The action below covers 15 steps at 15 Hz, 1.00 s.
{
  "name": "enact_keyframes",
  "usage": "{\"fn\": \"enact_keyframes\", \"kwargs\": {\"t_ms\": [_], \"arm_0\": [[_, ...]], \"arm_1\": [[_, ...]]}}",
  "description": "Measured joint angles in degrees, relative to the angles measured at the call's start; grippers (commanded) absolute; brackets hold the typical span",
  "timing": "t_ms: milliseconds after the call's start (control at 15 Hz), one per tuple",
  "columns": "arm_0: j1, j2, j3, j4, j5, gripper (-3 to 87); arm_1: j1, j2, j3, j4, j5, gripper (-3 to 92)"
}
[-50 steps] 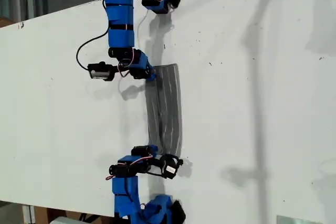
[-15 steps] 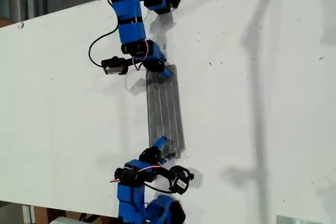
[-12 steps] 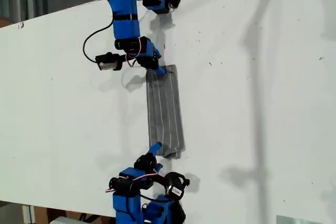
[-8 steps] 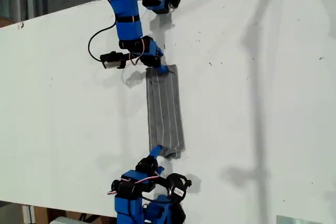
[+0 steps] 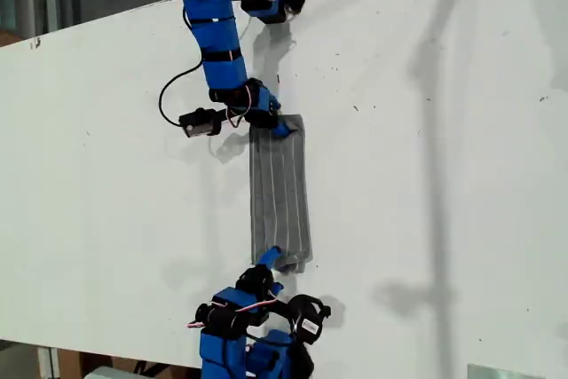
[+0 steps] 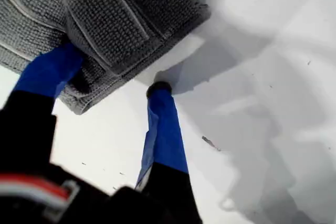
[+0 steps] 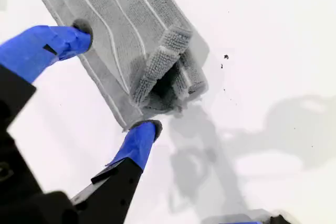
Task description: Grasp corners of a square towel and fold twice.
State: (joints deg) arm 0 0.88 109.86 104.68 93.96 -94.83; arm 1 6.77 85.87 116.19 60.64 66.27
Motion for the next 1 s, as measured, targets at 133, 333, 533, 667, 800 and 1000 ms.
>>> {"fn": "enact_keyframes", "kwargs": {"t_ms": [133, 333, 533, 667, 800, 1000], "arm_0": [[0.35, 0.00, 0.44, -0.97, -0.26, 32.0], [1.14, 1.49, 1.85, -1.14, -0.88, 32.0], [1.67, 5.19, 4.31, -1.85, -2.11, 32.4], [2.72, 5.98, 6.15, -3.08, -3.43, 31.5], [3.96, 5.98, 8.88, -5.36, -5.10, 30.7], [6.42, 11.78, 18.90, -11.43, -10.11, 30.0]], "arm_1": [[-0.09, -5.71, -6.24, 0.00, -1.67, 2.9], [0.18, -9.40, -10.55, -0.35, -1.41, -0.1], [0.26, -8.96, -9.40, 1.49, 0.44, -0.1], [1.05, -3.25, -3.08, 3.43, 4.92, -0.1], [1.85, 5.45, 3.08, 9.67, 10.90, -0.1], [1.23, 18.81, 6.15, 17.49, 16.79, -0.1]]}}
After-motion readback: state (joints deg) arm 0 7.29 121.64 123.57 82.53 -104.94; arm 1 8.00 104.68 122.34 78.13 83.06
